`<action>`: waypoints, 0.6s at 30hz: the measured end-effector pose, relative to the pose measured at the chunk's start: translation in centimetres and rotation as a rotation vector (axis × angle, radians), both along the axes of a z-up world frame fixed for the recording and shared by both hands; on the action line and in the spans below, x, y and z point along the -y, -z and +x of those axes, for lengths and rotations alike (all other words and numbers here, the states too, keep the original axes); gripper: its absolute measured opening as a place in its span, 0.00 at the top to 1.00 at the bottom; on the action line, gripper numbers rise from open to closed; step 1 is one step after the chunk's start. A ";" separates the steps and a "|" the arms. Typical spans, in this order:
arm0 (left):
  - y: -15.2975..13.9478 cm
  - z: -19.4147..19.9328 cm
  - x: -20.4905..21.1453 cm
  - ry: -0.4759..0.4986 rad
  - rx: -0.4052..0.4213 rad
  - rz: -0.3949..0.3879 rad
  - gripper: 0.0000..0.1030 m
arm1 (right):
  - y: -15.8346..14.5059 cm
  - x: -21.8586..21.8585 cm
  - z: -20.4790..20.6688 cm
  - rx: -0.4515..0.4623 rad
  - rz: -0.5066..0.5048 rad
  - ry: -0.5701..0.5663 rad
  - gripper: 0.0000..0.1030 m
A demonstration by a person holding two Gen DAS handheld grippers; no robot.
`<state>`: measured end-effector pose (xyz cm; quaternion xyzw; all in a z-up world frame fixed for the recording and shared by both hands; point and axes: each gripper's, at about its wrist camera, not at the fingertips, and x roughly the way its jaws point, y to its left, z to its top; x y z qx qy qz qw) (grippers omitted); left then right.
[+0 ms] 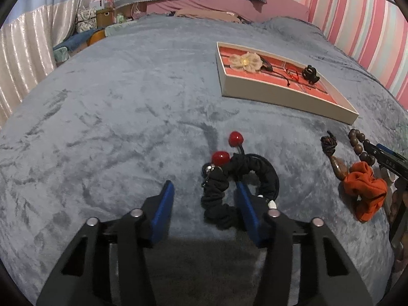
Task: Organize jewelry
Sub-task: 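Grasp the black red-beaded scrunchie with the left tool while the right tool grasps the wooden bead bracelet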
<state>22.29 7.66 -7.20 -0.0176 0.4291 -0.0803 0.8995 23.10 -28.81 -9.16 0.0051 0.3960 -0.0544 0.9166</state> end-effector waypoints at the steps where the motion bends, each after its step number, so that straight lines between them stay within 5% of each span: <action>1: 0.1 0.0 0.0 0.002 0.001 -0.001 0.51 | 0.1 0.1 0.3 -0.007 0.001 0.005 0.37; 9: 0.3 0.1 -0.1 -0.006 0.009 0.003 0.75 | 0.8 0.3 1.4 -0.026 -0.031 0.022 0.42; 18: 0.3 0.6 0.4 0.007 0.024 0.026 0.85 | 0.9 0.8 2.7 -0.041 -0.015 0.003 0.48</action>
